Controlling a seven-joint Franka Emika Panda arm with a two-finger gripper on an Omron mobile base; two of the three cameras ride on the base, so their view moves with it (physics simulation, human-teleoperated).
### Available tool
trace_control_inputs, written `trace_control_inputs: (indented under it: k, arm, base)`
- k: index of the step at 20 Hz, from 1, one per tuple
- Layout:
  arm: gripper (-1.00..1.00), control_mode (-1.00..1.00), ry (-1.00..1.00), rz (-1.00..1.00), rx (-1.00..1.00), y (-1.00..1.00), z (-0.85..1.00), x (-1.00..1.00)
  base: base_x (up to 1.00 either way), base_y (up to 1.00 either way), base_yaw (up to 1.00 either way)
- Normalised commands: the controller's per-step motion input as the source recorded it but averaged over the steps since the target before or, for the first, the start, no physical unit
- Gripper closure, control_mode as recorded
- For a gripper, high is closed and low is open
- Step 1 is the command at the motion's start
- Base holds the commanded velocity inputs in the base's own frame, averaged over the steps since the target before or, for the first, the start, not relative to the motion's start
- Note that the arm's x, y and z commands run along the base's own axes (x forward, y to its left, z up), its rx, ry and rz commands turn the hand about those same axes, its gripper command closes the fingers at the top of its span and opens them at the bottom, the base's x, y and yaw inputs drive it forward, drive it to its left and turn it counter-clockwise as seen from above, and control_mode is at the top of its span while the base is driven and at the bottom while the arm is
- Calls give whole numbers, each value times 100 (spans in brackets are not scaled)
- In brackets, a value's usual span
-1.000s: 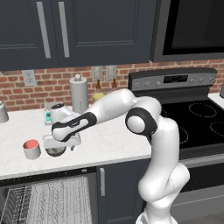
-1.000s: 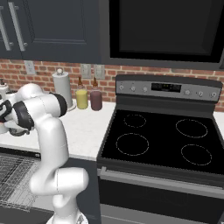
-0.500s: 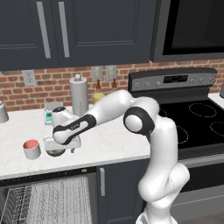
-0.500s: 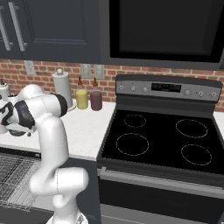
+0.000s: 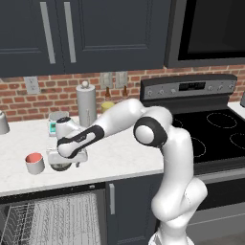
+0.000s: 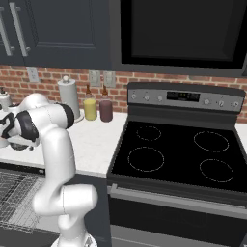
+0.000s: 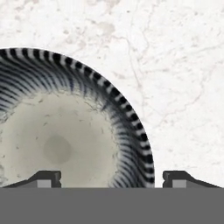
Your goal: Pick up the cup and bowl from the counter, place them in the dishwasher, and close the dishwasher door.
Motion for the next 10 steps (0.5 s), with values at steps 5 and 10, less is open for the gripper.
trace_control_inputs:
  k: [5, 10]
  arm:
    - [100, -100, 0, 0, 0, 0, 0, 0]
    - [100, -100, 0, 0, 0, 0, 0, 0]
  base:
    - [0, 0, 0]
    - [0, 0, 0]
